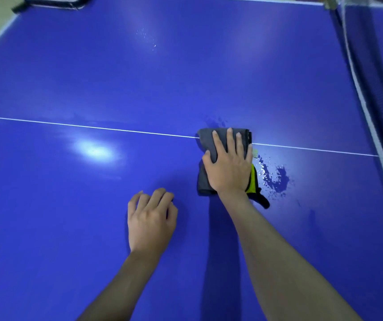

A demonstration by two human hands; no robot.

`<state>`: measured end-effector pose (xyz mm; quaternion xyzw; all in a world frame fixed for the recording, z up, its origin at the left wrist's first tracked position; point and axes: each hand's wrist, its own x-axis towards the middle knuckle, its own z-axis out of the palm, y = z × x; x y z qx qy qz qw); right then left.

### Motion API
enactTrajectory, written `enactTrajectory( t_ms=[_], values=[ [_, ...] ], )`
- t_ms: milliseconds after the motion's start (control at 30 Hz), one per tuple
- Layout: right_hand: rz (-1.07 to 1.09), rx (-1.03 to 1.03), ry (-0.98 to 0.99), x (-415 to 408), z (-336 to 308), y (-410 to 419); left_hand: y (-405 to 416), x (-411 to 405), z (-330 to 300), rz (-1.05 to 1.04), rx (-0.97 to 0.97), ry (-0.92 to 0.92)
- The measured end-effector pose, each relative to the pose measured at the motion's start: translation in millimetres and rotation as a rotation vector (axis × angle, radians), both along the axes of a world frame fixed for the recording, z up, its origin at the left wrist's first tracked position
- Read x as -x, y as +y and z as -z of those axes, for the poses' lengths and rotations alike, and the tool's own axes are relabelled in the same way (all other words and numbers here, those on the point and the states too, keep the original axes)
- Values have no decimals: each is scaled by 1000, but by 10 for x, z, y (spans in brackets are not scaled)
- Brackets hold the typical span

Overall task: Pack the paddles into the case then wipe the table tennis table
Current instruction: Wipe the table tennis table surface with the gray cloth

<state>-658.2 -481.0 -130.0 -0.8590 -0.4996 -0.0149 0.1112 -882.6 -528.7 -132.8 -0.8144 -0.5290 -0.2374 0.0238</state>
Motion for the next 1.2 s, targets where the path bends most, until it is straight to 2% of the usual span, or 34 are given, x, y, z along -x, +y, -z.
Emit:
enactTrajectory(
  t_ms=[167, 300, 367, 467, 533, 600, 733, 833, 1000, 1200],
  values=[
    [14, -8, 9, 222, -23, -434, 55, -22, -107, 41, 38, 15],
    [29, 48, 6, 526, -29, -1072, 79, -50, -241, 32, 163, 77],
    [51, 62, 19, 689, -51, -1428, 85, -58, -332, 58, 268, 158],
    [81, 96, 16, 973, -76, -2021, 56, -94, -512, 98, 452, 391],
    [103, 121, 14, 1166, -99, -2408, -4, -117, -604, 128, 488, 501],
    [137, 128, 21, 1365, -111, -2760, -102, -132, -647, 164, 463, 536],
    [174, 135, 21, 1644, -105, -3258, -364, -195, -614, 257, 390, 466],
    [158, 145, 16, 1575, -107, -3237, -511, -313, -528, 321, 358, 333],
    [172, 91, 11, 1107, -80, -2721, -608, -523, -345, 311, 257, 133],
    [148, 52, -11, 267, -49, -1830, -662, -642, -305, 108, 293, 0]
  ],
)
